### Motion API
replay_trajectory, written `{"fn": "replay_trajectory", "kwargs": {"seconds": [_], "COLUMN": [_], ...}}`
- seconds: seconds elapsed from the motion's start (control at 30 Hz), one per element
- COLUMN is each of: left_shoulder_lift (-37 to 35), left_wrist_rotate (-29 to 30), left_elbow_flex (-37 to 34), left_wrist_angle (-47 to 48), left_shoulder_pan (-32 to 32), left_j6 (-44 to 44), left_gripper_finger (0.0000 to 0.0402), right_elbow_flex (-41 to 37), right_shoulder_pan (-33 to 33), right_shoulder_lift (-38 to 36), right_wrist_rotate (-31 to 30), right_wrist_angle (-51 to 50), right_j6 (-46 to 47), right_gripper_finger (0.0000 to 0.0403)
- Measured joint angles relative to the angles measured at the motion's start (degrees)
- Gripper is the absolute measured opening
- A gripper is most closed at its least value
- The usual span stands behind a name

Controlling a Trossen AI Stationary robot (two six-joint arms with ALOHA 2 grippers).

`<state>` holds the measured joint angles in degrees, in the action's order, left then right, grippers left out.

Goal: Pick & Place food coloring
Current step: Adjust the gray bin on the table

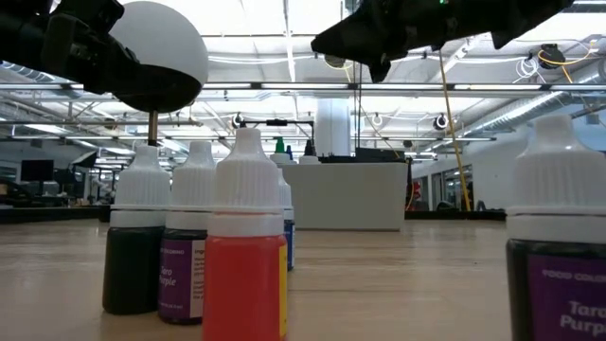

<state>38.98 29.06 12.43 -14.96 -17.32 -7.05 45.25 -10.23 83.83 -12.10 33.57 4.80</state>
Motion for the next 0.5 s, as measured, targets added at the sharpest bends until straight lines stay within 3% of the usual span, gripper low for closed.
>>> {"fn": "replay_trajectory", "kwargs": {"seconds": [0.5], "left_shoulder_lift": [0.01], "left_wrist_rotate": [-0.01], "left_elbow_flex": [0.0], "left_wrist_angle": [0.02], "left_shoulder_pan": [0.0], "left_j6": [0.33], "left_gripper_finger": [0.0035], "right_elbow_flex": [-0.75], "right_shoulder_pan": [-9.15], "right_shoulder_lift": [2.46], "right_wrist_rotate": [-7.46], "right_wrist_angle": [0.21], "right_j6": [1.96], "right_gripper_finger": [0.0001]}}
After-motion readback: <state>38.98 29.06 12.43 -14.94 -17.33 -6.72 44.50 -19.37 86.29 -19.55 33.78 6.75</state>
